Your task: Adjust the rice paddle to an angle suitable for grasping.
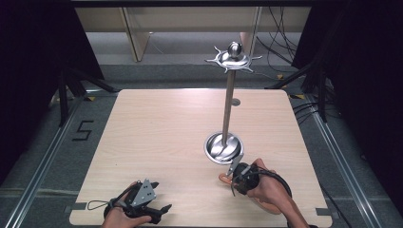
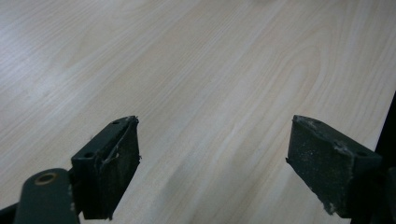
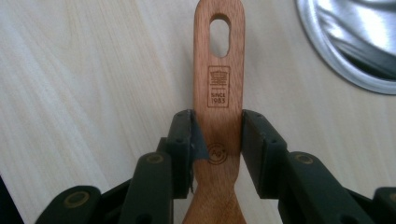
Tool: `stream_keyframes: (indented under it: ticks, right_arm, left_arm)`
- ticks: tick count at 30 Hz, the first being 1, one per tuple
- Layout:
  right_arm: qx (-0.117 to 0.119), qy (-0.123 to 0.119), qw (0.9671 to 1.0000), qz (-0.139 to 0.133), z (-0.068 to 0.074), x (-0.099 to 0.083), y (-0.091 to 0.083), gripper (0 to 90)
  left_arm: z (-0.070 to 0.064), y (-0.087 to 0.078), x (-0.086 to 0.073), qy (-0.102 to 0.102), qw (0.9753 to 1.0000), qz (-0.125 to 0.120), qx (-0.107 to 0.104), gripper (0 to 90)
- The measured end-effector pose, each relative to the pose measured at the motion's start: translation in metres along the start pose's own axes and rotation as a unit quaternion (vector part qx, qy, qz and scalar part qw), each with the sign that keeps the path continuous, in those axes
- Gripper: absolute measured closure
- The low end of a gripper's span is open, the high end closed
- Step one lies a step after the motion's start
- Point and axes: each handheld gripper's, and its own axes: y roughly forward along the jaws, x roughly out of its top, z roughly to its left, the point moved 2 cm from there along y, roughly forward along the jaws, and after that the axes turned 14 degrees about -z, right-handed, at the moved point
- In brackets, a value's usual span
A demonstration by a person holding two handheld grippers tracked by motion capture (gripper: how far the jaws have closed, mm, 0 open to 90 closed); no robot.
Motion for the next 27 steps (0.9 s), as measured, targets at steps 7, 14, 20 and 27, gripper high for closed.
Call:
stream_keyframes:
  ticks: [7,14,20,27]
  right_arm:
    - [-0.038,0.000,0.9975,-0.060,-0.004,-0.008,-0.026,66.2]
    - [-0.077,0.035,0.9915,-0.099,-0.008,-0.021,-0.059,66.3]
    - [-0.076,0.067,0.9843,-0.144,-0.018,-0.027,-0.082,66.4]
    - [-0.086,0.077,0.9755,-0.187,-0.025,-0.033,-0.098,66.4]
  left_arm:
    - [0.000,0.001,-0.001,-0.002,1.0000,0.001,-0.004,16.0]
    - [0.000,0.001,0.000,0.000,1.0000,0.000,-0.003,16.0]
    - [-0.001,0.002,0.000,0.001,1.0000,0.003,-0.003,16.1]
    - [-0.002,0.001,0.000,-0.001,1.0000,0.000,-0.004,16.0]
